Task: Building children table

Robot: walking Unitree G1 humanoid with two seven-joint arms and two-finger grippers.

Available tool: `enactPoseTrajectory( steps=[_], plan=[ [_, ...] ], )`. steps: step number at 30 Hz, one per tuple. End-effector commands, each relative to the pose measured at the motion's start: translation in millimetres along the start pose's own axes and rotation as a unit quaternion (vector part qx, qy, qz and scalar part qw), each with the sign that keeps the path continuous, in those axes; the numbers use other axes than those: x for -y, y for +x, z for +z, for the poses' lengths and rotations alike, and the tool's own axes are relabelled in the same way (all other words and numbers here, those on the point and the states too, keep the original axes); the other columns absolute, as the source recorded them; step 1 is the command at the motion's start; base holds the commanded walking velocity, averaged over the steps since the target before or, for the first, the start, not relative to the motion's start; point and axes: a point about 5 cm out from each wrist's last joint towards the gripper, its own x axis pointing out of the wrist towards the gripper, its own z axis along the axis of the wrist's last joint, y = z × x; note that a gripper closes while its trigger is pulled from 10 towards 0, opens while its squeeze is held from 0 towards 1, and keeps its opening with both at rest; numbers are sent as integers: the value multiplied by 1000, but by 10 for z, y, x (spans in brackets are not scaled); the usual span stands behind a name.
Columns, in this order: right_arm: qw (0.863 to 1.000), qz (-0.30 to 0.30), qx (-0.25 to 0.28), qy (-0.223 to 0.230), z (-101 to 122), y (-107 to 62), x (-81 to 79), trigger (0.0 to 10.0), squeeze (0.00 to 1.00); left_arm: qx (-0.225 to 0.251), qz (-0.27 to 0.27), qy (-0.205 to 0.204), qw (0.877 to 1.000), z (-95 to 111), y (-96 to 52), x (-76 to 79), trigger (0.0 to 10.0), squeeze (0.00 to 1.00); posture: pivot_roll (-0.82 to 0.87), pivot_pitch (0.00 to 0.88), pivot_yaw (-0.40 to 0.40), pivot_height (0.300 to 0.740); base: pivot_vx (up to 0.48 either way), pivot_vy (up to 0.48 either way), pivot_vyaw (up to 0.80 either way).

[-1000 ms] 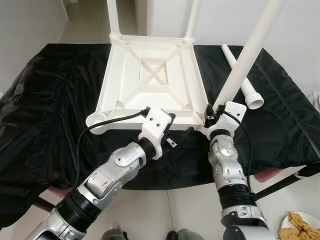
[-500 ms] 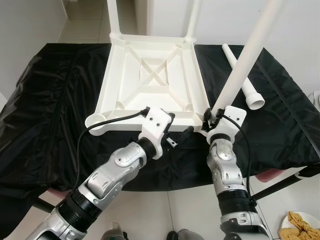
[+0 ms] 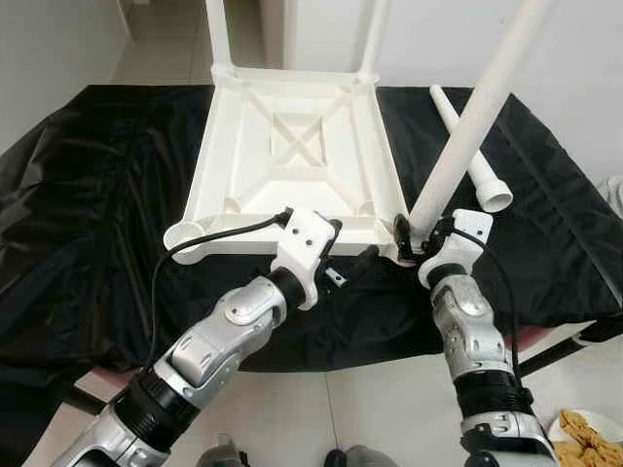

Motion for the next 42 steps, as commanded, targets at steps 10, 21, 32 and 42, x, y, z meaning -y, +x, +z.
enactPoseTrajectory(
  steps=[10, 21, 32, 42],
  plan=[
    [985, 167, -15, -50, 44, 31, 169, 10000, 0, -2, -122, 6, 992, -4, -12, 90, 10000, 0, 1, 44, -15, 740, 0, 0, 0],
    [976, 207, -9, -66, 181, 160, 300, 10000, 0, -2, -121, 7, 993, 3, -15, 79, 10000, 0, 8, 43, -13, 740, 0, 0, 0],
    [967, 240, -25, -83, 124, 163, 287, 431, 0, -2, -121, 7, 993, 3, -16, 80, 10000, 0, 7, 45, -12, 740, 0, 0, 0],
    [962, 252, -37, -97, 63, 142, 283, 0, 0, -1, -122, 8, 992, 7, -5, 78, 10000, 0, 2, 40, -11, 740, 0, 0, 0]
  ],
)
